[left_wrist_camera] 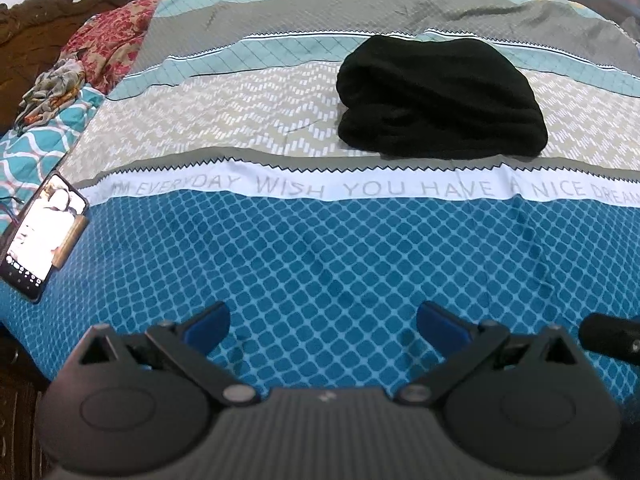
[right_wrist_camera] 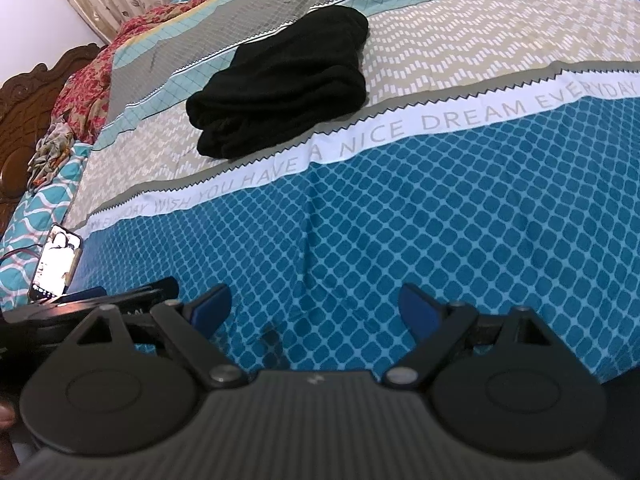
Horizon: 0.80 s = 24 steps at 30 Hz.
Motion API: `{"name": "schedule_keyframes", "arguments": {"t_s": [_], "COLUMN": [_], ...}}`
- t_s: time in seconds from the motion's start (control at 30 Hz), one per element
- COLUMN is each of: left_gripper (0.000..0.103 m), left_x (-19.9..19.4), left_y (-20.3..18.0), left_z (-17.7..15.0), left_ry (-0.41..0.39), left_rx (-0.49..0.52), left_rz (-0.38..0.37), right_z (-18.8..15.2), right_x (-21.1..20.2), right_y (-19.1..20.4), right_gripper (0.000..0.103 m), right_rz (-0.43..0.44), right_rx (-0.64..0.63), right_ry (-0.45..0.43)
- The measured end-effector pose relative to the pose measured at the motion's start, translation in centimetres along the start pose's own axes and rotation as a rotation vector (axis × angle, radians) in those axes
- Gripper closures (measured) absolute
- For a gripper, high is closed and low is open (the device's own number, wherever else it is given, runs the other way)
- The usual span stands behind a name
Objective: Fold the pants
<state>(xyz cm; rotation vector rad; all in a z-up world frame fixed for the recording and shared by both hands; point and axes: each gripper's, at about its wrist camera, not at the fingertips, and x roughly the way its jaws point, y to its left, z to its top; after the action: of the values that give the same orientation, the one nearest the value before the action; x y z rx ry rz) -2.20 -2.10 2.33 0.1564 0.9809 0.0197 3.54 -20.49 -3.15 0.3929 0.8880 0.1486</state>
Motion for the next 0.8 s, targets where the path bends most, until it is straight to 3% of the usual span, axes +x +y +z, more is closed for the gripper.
{"name": "schedule_keyframes", "arguments": {"t_s": [0.3,0.8], "left_gripper": [0.000,0.000], "left_x": [-0.26,0.59], "left_y": [0.01,-0.17], "left_z": [0.04,-0.48], "left_ry": [-0.025,0.054], "left_rx": [0.015,0.028], "left_rz": [0.033,0.019], "right_z": [0.00,-0.14], "right_x": [0.08,-0.14], "right_y": [0.02,0.16], "right_gripper": [0.011,0.011], "right_rz": [-0.007,-0.012], "right_rx": [0.005,0.012], "right_ry": [0.001,-0.008]}}
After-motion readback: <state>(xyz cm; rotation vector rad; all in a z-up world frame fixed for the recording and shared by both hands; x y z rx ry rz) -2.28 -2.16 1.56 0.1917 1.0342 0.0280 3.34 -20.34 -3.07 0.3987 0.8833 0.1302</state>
